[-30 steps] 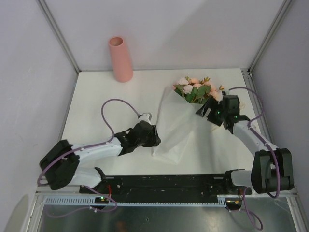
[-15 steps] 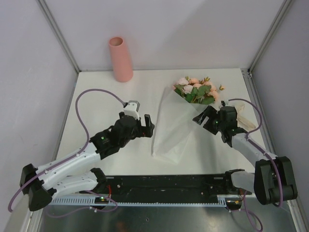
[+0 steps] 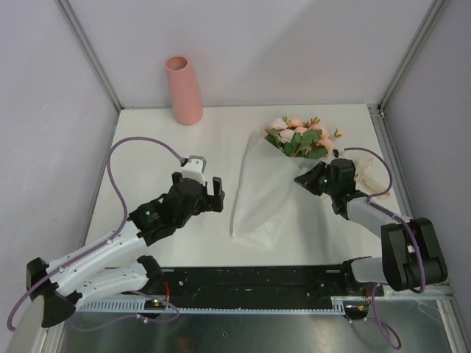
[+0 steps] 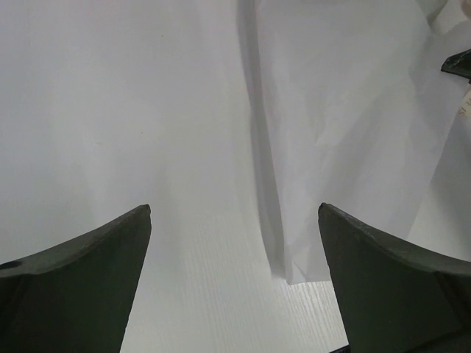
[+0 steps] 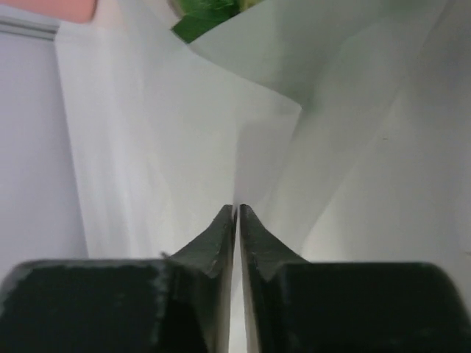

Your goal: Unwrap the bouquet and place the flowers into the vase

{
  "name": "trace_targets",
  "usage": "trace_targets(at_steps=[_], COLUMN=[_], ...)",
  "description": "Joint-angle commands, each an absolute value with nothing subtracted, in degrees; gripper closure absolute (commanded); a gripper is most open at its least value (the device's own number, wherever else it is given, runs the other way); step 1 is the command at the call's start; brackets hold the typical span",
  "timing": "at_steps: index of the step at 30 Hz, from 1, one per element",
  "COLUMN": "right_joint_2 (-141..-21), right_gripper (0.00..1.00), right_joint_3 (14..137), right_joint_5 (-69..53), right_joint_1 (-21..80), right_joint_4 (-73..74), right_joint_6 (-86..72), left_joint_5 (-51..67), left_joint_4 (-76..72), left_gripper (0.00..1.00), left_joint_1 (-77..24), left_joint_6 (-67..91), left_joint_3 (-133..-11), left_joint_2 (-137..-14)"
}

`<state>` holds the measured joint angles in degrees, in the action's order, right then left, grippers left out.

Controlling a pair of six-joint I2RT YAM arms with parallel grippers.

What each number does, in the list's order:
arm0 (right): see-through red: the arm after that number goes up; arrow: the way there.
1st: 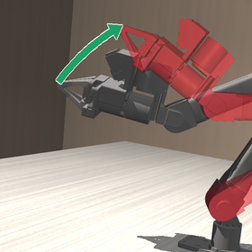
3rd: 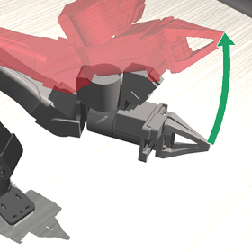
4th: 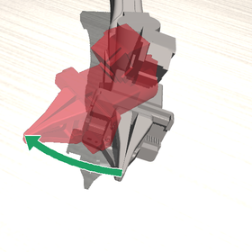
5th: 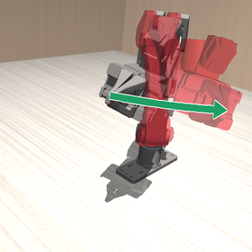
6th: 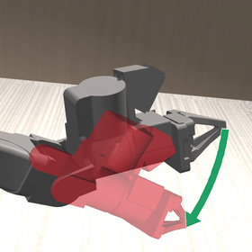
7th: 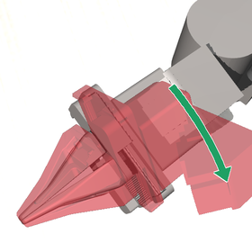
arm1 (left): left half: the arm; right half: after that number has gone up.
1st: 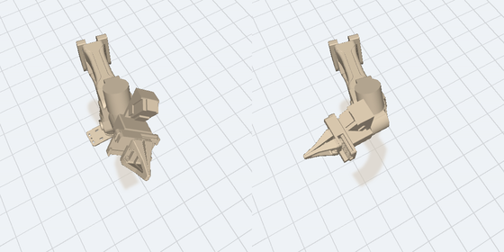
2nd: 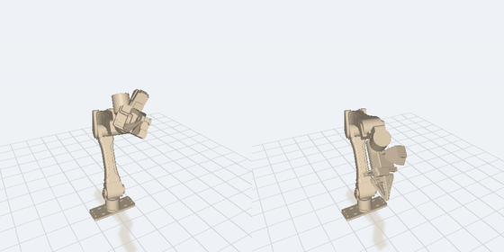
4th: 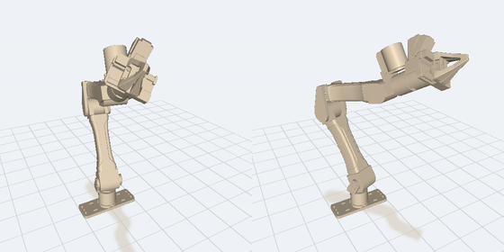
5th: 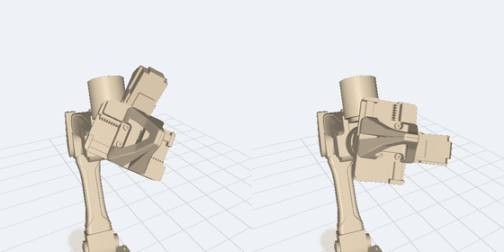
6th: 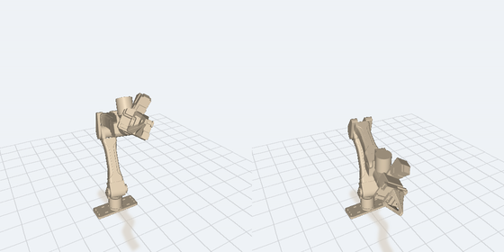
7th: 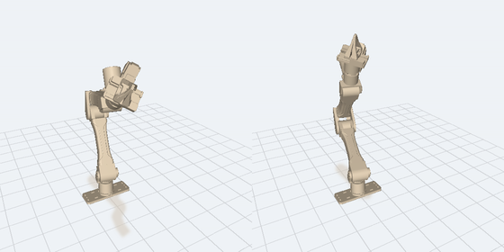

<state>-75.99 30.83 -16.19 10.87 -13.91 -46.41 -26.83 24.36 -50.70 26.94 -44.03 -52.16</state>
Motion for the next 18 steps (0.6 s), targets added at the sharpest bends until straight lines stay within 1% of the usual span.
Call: trace_targets(at_steps=[1, 3, 7, 14, 16, 18], right_joint_2=[-75.5, -75.1, -76.7, -88.3, -92.5, -96.2], right_gripper=[0.96, 0.99, 1.0, 1.0, 0.99, 0.94], right_joint_3=[34.1, 35.7, 40.4, 48.8, 52.1, 55.4], right_joint_5=[-18.0, -18.0, -16.1, -16.9, -17.9, -19.8], right_joint_1=[14.3, 17.2, 23.9, 32.5, 34.2, 35.4], right_joint_4=[-19.9, -20.6, -23.6, -33.7, -35.5, -36.6], right_joint_6=[-46.2, -46.2, -46.3, -49.6, -50.1, -50.7], left_joint_5=[-24.7, -20.1, -14.9, -9.8, -7.3, -5.8], left_joint_4=[24.9, 25.1, 26.2, 27.5, 27.4, 27.3], left_gripper=[0.0, 0.0, 0.0, 0.0, 0.0, 0.0], left_joint_1=[-47.4, -43.5, -38.0, -33.8, -33.0, -32.6], left_joint_6=[29.0, 30.4, 30.7, 30.3, 30.5, 30.9], left_joint_3=[-43.8, -43.1, -42.6, -44.4, -44.4, -44.4], left_joint_2=[-49.2, -48.7, -47.2, -45.9, -46.4, -46.7])
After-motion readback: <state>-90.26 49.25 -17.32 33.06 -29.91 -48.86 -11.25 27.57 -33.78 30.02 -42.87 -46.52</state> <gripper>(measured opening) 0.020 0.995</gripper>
